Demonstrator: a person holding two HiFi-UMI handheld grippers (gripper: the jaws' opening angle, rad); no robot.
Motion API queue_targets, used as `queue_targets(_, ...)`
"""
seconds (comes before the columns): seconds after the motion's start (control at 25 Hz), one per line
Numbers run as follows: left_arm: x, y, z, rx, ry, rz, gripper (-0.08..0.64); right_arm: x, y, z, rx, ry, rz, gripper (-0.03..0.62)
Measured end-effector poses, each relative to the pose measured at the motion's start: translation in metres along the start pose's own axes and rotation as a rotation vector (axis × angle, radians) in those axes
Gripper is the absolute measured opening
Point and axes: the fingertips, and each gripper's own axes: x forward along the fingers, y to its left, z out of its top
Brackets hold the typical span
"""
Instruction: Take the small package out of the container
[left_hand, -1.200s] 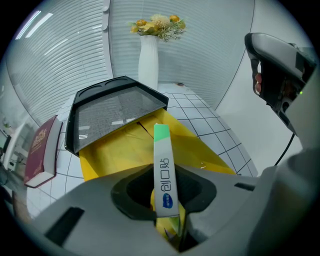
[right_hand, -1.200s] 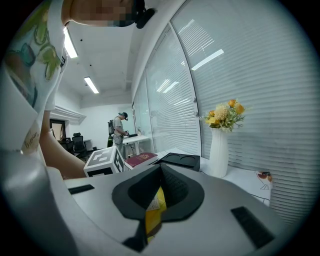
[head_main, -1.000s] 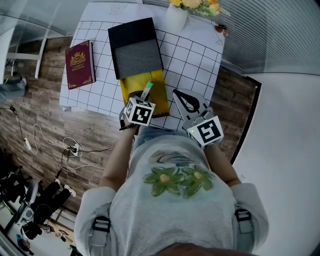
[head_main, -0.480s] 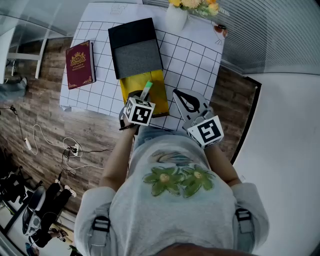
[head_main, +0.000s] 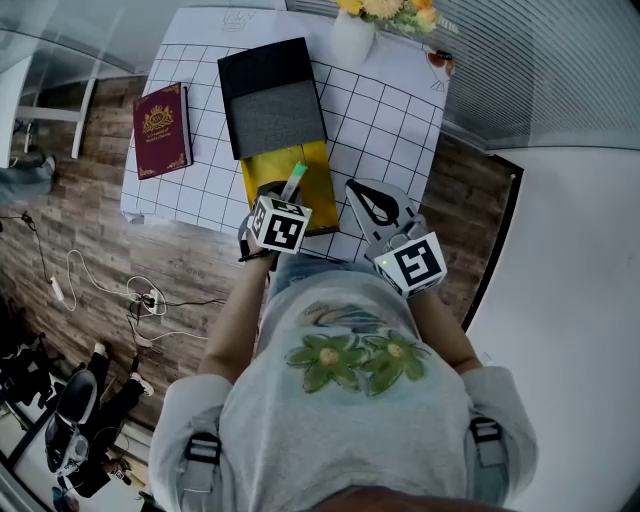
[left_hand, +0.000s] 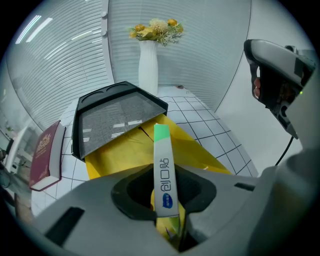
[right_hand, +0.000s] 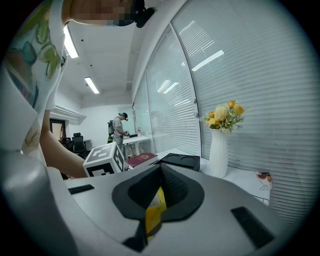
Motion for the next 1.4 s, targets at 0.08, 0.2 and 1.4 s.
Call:
queue_targets(0.08,-0.001,0.0,0.001,0.003,-0.002,0.0,0.097,0.0,0.0,0.0,0.001,-0.002,-0.001,0.007)
queue_targets(0.2,-0.003,0.0,0.003,0.008,-0.005,0.002,0.097,0.0,0.001,-0.001,0.017,-0.013,-0.006,0.007)
queue_targets(1.4,-0.038,-0.005,0.025,0.046,-0.082,-0.004,0.097,-0.004,0.01,0.003,-0.011,-0.006,-0.009,0.006)
